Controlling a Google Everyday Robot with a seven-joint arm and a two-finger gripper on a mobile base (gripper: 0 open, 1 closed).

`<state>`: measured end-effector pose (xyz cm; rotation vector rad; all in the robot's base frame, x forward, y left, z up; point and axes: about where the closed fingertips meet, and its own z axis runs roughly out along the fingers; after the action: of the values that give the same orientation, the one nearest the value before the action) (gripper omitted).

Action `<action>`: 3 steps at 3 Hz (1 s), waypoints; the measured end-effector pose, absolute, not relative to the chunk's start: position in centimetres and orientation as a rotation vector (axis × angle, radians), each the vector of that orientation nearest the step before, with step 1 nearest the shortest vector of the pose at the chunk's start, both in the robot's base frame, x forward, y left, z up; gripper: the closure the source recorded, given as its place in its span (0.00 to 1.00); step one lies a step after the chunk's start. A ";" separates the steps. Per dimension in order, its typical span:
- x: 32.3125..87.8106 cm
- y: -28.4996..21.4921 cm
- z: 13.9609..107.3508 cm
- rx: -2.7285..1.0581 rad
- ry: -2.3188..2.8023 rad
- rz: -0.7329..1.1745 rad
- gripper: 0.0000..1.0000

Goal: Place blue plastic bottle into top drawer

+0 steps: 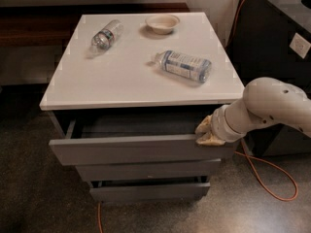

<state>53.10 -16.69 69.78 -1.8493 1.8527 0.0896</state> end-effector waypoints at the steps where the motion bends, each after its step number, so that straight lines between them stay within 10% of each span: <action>1: 53.1 -16.7 69.8 -1.849 1.853 0.090 1.00; 3: 48.8 -16.6 70.3 -1.925 1.842 0.183 1.00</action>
Offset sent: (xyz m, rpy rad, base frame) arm -0.0902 -0.0021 0.0072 -0.0029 0.1575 0.1264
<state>48.77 -16.57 70.30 -1.9254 1.8420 0.1828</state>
